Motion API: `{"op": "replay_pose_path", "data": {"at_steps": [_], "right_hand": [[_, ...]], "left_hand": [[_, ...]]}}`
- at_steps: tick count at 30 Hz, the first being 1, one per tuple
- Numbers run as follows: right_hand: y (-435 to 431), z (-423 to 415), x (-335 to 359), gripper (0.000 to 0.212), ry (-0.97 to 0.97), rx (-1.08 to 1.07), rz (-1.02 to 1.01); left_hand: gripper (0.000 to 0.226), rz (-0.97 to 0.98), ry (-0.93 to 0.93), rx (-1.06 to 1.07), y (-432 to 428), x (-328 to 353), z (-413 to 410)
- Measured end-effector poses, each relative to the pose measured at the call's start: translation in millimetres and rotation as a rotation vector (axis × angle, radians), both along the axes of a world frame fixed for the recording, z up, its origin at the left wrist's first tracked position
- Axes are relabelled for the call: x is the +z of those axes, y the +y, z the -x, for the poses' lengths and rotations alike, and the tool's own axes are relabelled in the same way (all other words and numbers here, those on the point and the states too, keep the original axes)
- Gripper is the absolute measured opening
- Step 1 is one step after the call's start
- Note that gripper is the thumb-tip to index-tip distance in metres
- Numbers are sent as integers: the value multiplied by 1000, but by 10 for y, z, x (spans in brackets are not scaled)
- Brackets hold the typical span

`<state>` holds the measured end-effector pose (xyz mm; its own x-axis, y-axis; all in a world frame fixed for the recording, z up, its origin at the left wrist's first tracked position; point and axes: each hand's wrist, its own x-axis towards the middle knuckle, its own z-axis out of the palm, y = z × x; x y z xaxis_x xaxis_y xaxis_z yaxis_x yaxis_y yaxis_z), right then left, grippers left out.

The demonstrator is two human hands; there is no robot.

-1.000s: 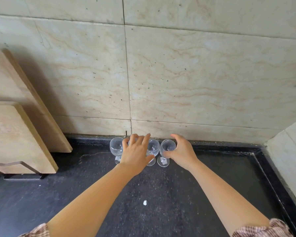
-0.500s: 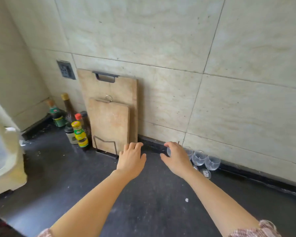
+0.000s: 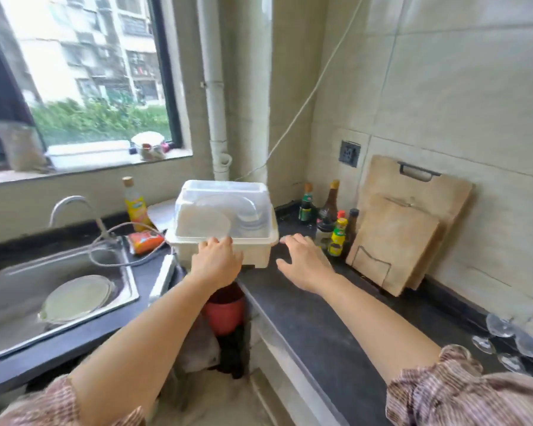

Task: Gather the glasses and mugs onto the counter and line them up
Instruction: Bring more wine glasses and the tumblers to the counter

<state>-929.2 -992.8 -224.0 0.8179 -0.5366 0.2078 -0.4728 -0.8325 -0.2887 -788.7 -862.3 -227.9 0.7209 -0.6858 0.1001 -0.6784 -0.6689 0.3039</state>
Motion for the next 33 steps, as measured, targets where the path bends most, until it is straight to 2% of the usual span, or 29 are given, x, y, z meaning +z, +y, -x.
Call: {"op": "replay_pose_path", "data": {"at_steps": [4,16,26,33], "right_hand": [[907,-881,224,54,-10,163,45],[3296,-2907,666,47,-36,580,231],[4893,-4847,1083,51,-180,801,165],[5875,-6034,1540,44,-244,924,152]], "left_hand": [[42,-37,-138,155,1163,198,-560],[45,-19,-171,656,3717,674,-1717],[49,-89,-299,838,5308,1097,-3335],[50,52,-286,926,6256,1470,-4417]]}}
